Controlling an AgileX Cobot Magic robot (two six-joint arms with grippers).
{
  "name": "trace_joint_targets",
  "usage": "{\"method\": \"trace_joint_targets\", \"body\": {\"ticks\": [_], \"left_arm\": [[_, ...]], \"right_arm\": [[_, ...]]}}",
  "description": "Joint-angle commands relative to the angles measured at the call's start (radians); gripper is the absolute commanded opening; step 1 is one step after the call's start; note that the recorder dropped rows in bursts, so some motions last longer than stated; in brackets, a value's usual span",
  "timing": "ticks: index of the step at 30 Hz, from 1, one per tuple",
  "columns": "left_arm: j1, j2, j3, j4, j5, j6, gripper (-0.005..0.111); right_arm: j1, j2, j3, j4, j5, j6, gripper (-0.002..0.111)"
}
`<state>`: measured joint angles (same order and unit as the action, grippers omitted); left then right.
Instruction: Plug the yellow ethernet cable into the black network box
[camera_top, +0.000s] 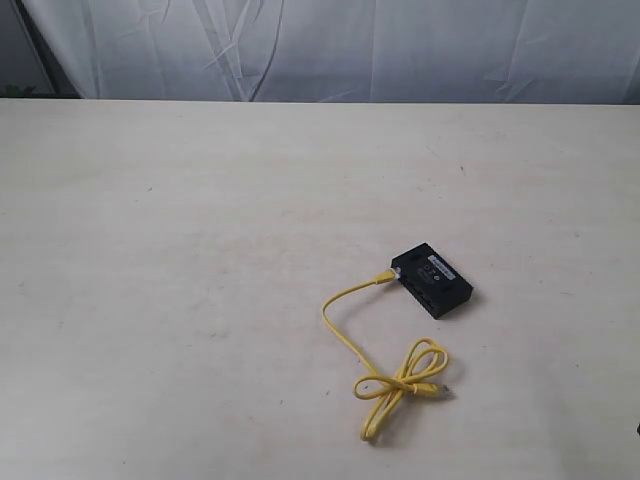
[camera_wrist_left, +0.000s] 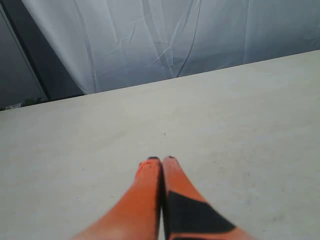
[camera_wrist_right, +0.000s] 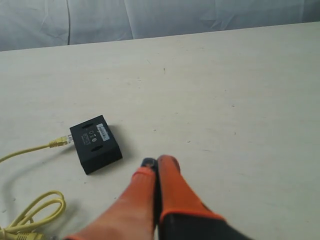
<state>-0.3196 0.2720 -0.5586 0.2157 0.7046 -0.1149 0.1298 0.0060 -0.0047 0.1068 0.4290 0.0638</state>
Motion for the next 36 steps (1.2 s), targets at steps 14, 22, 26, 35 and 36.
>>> {"method": "trace_joint_targets", "body": {"ticks": [14, 22, 26, 35, 36], "left_arm": [[0.002, -0.004, 0.003, 0.001, -0.010, -0.007, 0.000], [0.002, -0.004, 0.003, 0.001, -0.010, -0.007, 0.000], [0.002, -0.004, 0.003, 0.001, -0.010, -0.007, 0.000], [0.002, -0.004, 0.003, 0.001, -0.010, -0.007, 0.000], [0.002, -0.004, 0.003, 0.001, -0.010, -0.007, 0.000]], "right_arm": [[-0.156, -0.006, 0.005, -0.011, -0.014, 0.000, -0.001], [-0.156, -0.006, 0.005, -0.011, -0.014, 0.000, -0.001], [-0.155, -0.006, 0.005, -0.002, -0.014, 0.000, -0.001], [-0.155, -0.006, 0.005, -0.002, -0.014, 0.000, -0.001], [-0.155, -0.006, 0.005, -0.002, -0.014, 0.000, -0.001]]}}
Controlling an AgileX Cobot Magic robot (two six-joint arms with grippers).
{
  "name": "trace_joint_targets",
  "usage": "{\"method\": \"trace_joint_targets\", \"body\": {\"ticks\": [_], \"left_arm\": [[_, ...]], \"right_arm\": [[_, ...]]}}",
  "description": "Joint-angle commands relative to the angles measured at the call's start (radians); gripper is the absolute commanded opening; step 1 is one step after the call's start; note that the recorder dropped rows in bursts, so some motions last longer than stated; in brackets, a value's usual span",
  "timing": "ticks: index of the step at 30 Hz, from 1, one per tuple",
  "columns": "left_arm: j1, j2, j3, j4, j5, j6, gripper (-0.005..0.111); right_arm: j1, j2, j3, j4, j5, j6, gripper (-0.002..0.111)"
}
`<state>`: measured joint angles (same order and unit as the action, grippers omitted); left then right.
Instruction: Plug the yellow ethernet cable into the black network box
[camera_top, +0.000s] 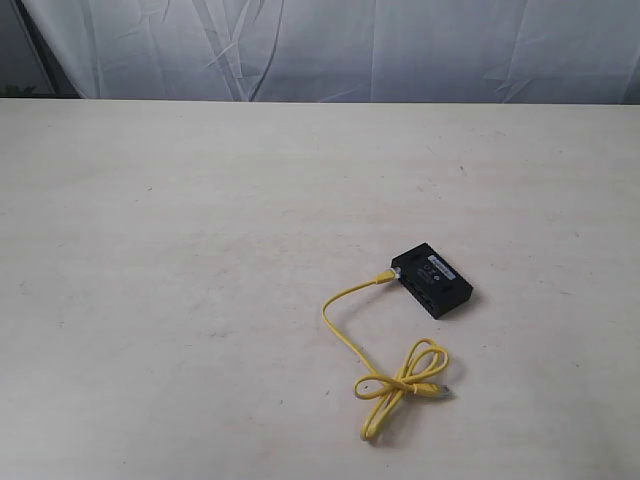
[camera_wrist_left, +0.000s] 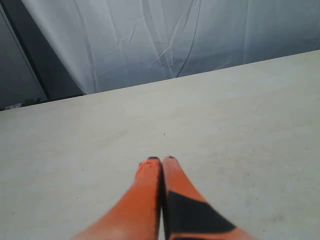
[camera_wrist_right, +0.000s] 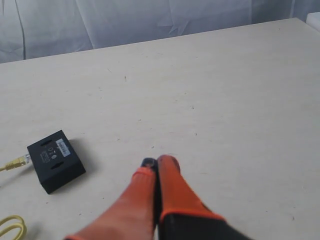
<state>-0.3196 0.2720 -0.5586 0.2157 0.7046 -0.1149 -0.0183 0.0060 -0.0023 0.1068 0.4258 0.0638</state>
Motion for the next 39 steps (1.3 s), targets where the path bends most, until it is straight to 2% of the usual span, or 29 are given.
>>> {"method": "trace_joint_targets", "body": {"ticks": [1, 28, 30, 35, 37, 39], "left_arm": [[0.002, -0.004, 0.003, 0.001, -0.010, -0.007, 0.000], [0.007, -0.042, 0.004, 0.028, -0.005, -0.005, 0.000], [0.031, -0.053, 0.004, 0.024, -0.003, -0.002, 0.000], [0.145, -0.103, 0.040, 0.021, -0.035, -0.005, 0.000], [0.195, -0.137, 0.102, 0.005, -0.095, -0.005, 0.000], [0.208, -0.165, 0.198, -0.014, -0.174, -0.005, 0.000]], "right_arm": [[-0.007, -0.006, 0.002, -0.002, -0.011, 0.000, -0.001], [-0.003, -0.006, 0.002, -0.002, -0.016, 0.000, -0.001], [-0.003, -0.006, 0.002, -0.002, -0.016, 0.000, -0.001], [-0.003, -0.006, 0.002, -0.002, -0.016, 0.000, -0.001], [-0.003, -0.006, 0.002, -0.002, -0.016, 0.000, -0.001], [-0.003, -0.006, 0.002, -0.002, -0.016, 0.000, -0.001]]}}
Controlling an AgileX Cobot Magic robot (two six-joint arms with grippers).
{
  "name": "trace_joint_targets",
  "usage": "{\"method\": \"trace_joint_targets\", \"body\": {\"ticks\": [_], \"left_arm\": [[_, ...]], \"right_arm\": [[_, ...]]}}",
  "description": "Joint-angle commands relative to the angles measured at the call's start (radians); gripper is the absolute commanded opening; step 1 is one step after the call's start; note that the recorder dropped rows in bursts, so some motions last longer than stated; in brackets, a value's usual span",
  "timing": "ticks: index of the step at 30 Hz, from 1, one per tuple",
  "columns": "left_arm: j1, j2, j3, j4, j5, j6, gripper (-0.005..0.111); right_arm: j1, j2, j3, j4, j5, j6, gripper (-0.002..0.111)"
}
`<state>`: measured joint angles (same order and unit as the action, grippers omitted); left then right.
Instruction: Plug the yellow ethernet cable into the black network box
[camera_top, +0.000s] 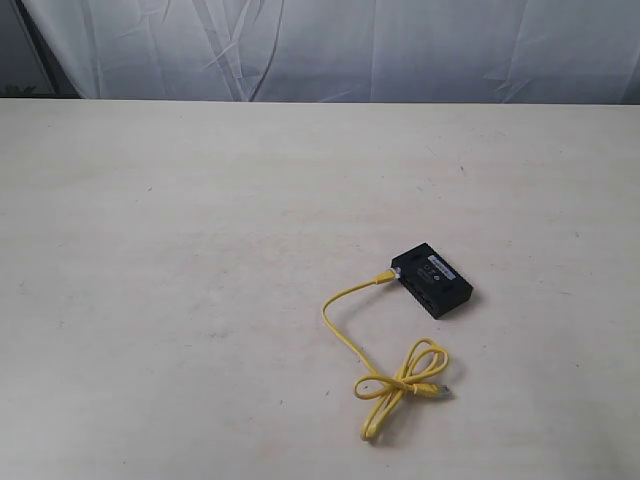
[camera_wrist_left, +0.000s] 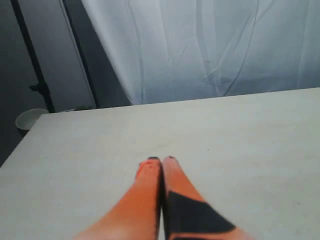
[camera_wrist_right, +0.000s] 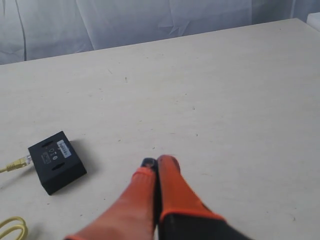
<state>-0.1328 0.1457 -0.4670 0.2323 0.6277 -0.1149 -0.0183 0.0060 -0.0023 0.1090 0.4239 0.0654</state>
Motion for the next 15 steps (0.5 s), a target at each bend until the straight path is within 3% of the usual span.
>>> {"method": "trace_joint_targets", "body": {"ticks": [1, 4, 8, 15], "left_arm": [[0.021, -0.061, 0.171, -0.041, -0.158, -0.006, 0.000], [0.027, -0.127, 0.312, -0.045, -0.279, -0.006, 0.000], [0.105, -0.146, 0.467, -0.140, -0.362, -0.006, 0.000], [0.112, -0.146, 0.467, -0.178, -0.359, -0.006, 0.000]], "right_arm": [[-0.003, -0.006, 0.002, -0.004, -0.014, -0.001, -0.001], [-0.003, -0.006, 0.002, -0.004, -0.014, -0.001, -0.001], [-0.003, -0.006, 0.002, -0.004, -0.014, -0.001, -0.001], [-0.003, -0.006, 0.002, -0.004, -0.010, -0.001, -0.001]]}}
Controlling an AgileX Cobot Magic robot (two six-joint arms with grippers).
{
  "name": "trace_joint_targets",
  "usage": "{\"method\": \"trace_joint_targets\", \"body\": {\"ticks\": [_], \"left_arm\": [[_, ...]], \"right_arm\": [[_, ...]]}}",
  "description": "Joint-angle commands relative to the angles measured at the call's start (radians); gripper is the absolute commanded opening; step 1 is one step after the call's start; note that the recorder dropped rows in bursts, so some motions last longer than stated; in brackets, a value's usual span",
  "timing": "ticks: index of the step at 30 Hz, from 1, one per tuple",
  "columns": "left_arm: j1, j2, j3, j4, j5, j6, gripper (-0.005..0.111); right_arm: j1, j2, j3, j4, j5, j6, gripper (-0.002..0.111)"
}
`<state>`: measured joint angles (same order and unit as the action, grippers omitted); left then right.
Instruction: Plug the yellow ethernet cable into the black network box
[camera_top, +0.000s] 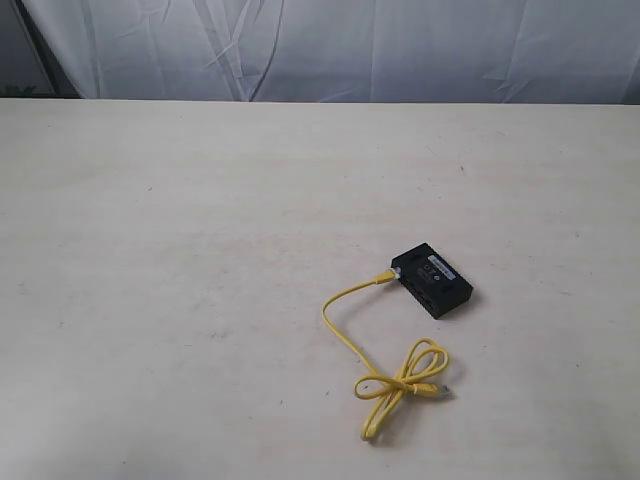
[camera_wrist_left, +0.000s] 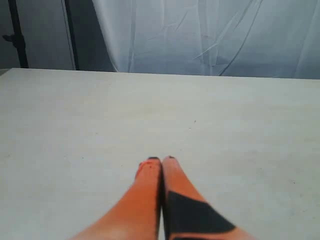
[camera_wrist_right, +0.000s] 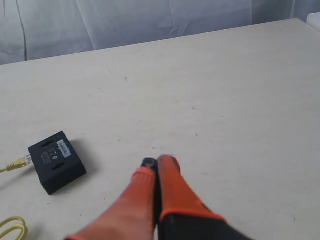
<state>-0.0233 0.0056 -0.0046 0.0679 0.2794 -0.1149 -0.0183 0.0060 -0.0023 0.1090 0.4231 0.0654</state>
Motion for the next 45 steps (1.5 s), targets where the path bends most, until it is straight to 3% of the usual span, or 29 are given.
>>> {"method": "trace_joint_targets", "body": {"ticks": [1, 23, 45], "left_arm": [[0.003, -0.006, 0.005, -0.018, -0.011, -0.006, 0.000], [0.003, -0.006, 0.005, -0.108, -0.019, 0.051, 0.000], [0.003, -0.006, 0.005, -0.090, -0.029, 0.051, 0.000]], "right_arm": [[-0.003, -0.006, 0.002, -0.004, -0.009, -0.001, -0.001], [-0.003, -0.006, 0.002, -0.004, -0.015, -0.001, -0.001], [-0.003, -0.006, 0.002, -0.004, -0.015, -0.001, -0.001]]}}
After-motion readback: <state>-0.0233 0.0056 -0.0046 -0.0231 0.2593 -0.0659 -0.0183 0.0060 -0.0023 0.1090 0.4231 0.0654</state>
